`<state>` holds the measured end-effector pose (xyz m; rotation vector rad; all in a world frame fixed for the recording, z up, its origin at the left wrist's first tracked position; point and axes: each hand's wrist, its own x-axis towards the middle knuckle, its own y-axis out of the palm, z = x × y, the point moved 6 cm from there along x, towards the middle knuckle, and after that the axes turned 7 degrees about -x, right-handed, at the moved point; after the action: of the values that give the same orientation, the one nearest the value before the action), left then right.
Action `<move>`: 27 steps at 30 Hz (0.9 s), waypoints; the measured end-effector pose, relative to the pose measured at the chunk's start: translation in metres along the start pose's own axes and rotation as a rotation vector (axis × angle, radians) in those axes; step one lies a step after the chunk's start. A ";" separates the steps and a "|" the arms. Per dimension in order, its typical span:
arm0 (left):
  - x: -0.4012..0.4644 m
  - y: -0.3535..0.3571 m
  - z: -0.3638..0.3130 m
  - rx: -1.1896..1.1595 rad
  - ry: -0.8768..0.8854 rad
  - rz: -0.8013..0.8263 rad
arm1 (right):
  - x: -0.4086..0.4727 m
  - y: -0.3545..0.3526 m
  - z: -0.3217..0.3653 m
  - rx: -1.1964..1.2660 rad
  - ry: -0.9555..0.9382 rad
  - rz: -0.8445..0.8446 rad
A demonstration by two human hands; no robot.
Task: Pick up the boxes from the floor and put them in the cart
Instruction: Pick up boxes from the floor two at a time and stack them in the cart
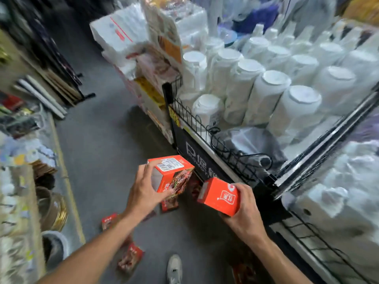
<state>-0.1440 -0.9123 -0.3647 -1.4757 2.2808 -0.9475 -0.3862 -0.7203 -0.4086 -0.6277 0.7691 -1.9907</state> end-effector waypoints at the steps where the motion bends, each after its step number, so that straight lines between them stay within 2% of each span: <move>1: 0.000 -0.012 -0.018 0.003 0.019 -0.008 | 0.002 -0.016 0.012 0.000 -0.020 -0.015; 6: -0.007 -0.058 -0.097 0.020 0.123 -0.035 | 0.004 -0.091 0.059 -0.053 -0.124 -0.092; 15: -0.010 -0.090 -0.154 -0.057 0.271 -0.048 | -0.030 -0.171 0.094 -0.176 -0.132 -0.228; 27: -0.013 -0.069 -0.189 -0.235 0.550 0.241 | -0.119 -0.218 0.133 -0.397 0.122 -0.395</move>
<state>-0.1913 -0.8477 -0.1797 -1.0676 2.9672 -1.1510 -0.3593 -0.5632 -0.1760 -0.9549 1.2068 -2.2654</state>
